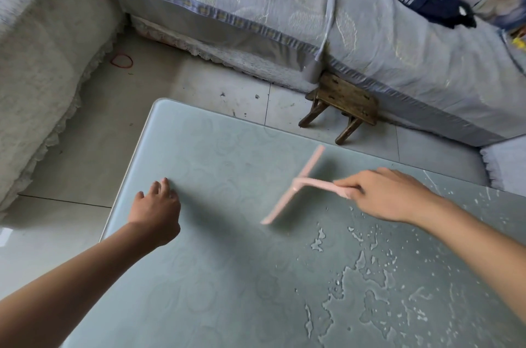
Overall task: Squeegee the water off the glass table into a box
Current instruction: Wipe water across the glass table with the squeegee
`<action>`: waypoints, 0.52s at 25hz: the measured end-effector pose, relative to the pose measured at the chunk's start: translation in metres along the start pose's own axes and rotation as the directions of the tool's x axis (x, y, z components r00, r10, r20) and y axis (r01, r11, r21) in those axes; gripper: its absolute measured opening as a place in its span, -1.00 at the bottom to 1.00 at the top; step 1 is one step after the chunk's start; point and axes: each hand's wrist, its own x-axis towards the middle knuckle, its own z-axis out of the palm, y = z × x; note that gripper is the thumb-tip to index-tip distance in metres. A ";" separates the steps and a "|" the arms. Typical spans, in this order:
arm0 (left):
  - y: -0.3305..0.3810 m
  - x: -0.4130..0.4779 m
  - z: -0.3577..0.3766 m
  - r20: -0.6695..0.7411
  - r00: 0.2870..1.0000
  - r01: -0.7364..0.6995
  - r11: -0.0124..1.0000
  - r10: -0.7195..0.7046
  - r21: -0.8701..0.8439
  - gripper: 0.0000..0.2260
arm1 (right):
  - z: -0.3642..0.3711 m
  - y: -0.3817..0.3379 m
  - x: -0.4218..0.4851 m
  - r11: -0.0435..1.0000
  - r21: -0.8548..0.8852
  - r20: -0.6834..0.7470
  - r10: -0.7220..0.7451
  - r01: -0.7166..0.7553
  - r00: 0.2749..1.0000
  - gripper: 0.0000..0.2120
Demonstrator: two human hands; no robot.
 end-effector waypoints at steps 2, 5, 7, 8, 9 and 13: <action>0.003 0.000 -0.004 0.036 0.999 0.006 0.999 -0.008 0.041 -0.54 | 0.003 -0.034 0.007 0.985 0.097 -0.085 -0.136 0.144 0.987 -0.69; 0.011 0.000 -0.008 0.082 0.996 0.030 0.996 -0.037 0.087 -0.55 | 0.025 -0.067 0.014 0.965 0.067 -0.087 -0.248 0.254 0.965 -0.71; 0.015 -0.001 -0.010 0.096 0.991 0.074 0.986 -0.089 0.152 -0.57 | 0.045 -0.051 0.007 0.972 0.092 -0.088 -0.209 0.217 0.974 -0.69; 0.019 -0.002 -0.012 0.076 0.992 0.087 0.976 -0.104 0.200 -0.60 | 0.056 -0.034 -0.003 0.978 0.121 -0.069 -0.163 0.170 0.984 -0.68; 0.023 -0.003 -0.015 0.041 0.994 0.087 0.964 -0.100 0.250 -0.62 | 0.065 -0.015 -0.013 0.983 0.141 -0.041 -0.112 0.117 0.993 -0.66; 0.049 -0.006 -0.025 -0.090 0.994 -0.031 0.961 0.058 0.275 -0.65 | 0.076 0.055 -0.060 0.991 0.057 0.122 0.112 -0.119 0.986 -0.63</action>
